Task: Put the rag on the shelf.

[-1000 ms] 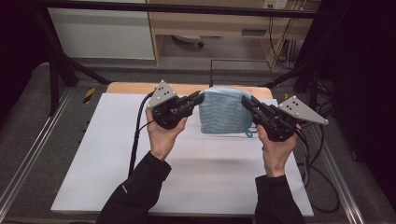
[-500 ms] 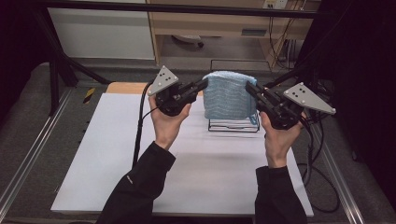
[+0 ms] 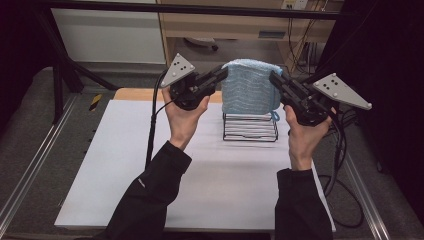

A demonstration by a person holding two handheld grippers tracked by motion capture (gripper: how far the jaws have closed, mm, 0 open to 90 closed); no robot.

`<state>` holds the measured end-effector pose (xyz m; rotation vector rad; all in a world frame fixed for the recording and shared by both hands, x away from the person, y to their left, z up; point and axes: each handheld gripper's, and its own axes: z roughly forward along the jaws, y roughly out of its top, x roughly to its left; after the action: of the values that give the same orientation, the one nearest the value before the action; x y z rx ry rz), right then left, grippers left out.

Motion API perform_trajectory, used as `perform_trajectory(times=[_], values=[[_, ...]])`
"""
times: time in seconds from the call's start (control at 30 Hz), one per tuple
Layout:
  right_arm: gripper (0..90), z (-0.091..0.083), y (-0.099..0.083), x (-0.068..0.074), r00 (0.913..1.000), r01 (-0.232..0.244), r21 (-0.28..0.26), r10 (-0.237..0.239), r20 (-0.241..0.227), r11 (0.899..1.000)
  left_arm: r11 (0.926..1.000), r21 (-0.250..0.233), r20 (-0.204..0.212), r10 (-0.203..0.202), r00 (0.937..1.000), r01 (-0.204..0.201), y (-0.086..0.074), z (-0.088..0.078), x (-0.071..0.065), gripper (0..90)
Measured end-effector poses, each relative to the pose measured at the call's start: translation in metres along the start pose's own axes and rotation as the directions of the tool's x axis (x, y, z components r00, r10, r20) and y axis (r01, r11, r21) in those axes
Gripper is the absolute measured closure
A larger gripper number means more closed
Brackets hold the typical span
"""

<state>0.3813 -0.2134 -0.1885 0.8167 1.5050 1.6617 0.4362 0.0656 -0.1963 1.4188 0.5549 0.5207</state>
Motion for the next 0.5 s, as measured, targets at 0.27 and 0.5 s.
perform_trajectory(times=[0.27,0.5], values=[[82.3,0.005,0.013,-0.008,0.9998,0.008,-0.028,-0.007,0.016,1.0,0.9995,-0.03,-0.003,0.01,0.9999,-0.01,0.015,0.01,-0.001,84.2],[82.3,0.01,0.027,-0.013,0.9993,0.026,-0.054,-0.025,0.027,0.998,0.9983,-0.053,-0.007,0.023,0.9997,-0.024,0.028,0.018,-0.001,84.2]])
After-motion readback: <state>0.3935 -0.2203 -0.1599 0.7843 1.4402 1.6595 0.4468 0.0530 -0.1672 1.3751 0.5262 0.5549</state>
